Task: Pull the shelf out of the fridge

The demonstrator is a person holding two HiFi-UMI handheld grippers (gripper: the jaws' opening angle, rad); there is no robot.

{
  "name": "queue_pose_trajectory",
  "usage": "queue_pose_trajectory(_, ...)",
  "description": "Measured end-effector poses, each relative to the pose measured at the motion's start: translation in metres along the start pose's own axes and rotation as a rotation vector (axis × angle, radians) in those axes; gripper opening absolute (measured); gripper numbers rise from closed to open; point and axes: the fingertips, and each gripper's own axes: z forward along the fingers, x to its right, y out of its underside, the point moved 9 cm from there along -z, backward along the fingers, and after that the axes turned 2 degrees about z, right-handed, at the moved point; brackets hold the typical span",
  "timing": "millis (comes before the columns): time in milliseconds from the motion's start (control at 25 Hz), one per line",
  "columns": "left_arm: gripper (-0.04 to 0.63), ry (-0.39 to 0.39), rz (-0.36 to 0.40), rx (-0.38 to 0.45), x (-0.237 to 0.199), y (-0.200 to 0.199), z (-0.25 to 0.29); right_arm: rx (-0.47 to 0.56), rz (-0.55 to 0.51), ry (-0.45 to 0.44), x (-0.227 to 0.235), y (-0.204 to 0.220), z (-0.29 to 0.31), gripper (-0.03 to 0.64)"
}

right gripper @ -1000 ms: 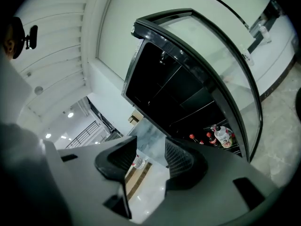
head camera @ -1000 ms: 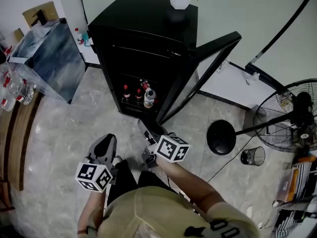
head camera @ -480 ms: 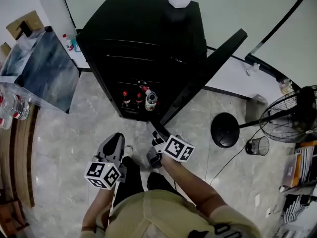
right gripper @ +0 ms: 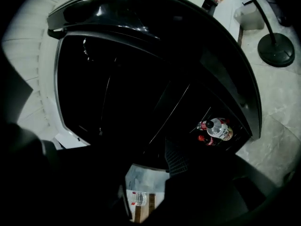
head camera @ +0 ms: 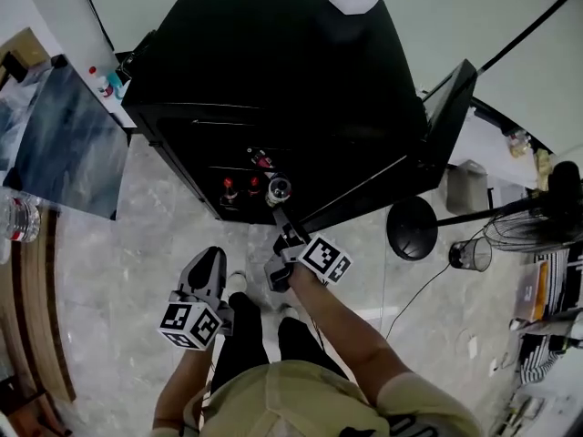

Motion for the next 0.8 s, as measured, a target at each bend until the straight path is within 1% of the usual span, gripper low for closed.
queue_pose_trajectory(200, 0.037, 0.015, -0.046, -0.023, -0.026, 0.002, 0.025, 0.091, 0.03, 0.042, 0.012, -0.011, 0.029, 0.177)
queue_pose_trajectory(360, 0.037, 0.033, -0.062, -0.031, -0.038, 0.003, 0.04, 0.168, 0.089, 0.076, 0.025, -0.017, 0.049, 0.178)
queue_pose_trajectory(560, 0.037, 0.038, -0.067, -0.045, -0.053, 0.004, 0.044, 0.284, 0.156, 0.069, 0.036, -0.026, 0.071, 0.178)
queue_pose_trajectory(720, 0.037, 0.034, -0.092, -0.059, -0.067, 0.007, 0.043, 0.354, 0.22, 0.099, 0.048, -0.035, 0.086, 0.178)
queue_pose_trajectory(800, 0.037, 0.031, -0.102, -0.061, -0.073, 0.007, 0.044, 0.385, 0.23, 0.107, 0.052, -0.041, 0.091, 0.178)
